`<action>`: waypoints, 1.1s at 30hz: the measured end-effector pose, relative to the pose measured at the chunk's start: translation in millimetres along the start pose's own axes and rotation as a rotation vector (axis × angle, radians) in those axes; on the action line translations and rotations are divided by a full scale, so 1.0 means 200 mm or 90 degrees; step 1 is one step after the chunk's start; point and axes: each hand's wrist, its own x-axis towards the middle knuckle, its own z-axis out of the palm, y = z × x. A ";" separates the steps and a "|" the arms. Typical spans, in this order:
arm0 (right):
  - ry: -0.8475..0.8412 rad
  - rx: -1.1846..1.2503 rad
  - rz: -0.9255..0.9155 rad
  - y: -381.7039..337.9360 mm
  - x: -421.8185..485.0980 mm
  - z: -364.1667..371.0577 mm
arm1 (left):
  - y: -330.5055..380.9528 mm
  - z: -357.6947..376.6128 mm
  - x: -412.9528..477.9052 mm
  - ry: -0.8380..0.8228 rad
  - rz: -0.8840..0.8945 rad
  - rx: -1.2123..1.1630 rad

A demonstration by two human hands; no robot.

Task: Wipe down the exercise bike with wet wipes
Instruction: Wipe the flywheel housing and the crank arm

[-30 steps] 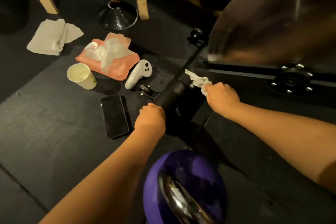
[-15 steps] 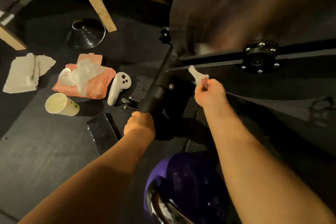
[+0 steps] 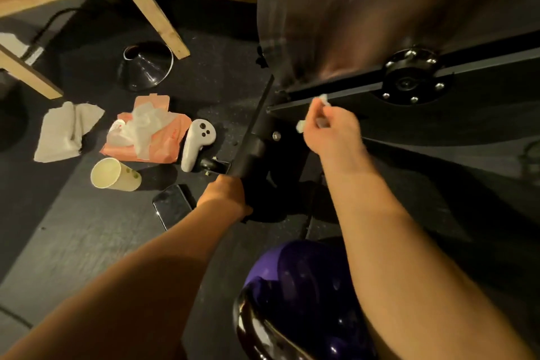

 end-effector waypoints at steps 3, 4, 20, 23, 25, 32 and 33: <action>0.060 0.571 0.261 0.01 0.00 -0.02 | -0.05 -0.04 0.02 0.003 -0.004 -0.041; 0.013 0.566 0.267 0.03 0.00 0.01 | -0.06 -0.06 0.00 -0.007 -0.009 -0.052; -0.049 0.743 0.398 -0.03 -0.04 0.04 | -0.05 -0.03 0.02 0.013 -0.016 -0.037; -0.070 0.671 0.399 -0.09 -0.04 0.01 | -0.05 -0.02 0.02 0.022 -0.011 -0.021; -0.067 0.766 0.314 -0.12 -0.06 -0.09 | -0.05 -0.02 0.02 0.021 -0.012 -0.015; -0.061 0.759 0.316 -0.10 -0.06 0.04 | -0.06 0.00 0.02 0.051 0.005 0.009; -0.063 0.721 0.330 -0.11 -0.07 0.06 | -0.07 0.02 0.02 0.062 0.013 -0.013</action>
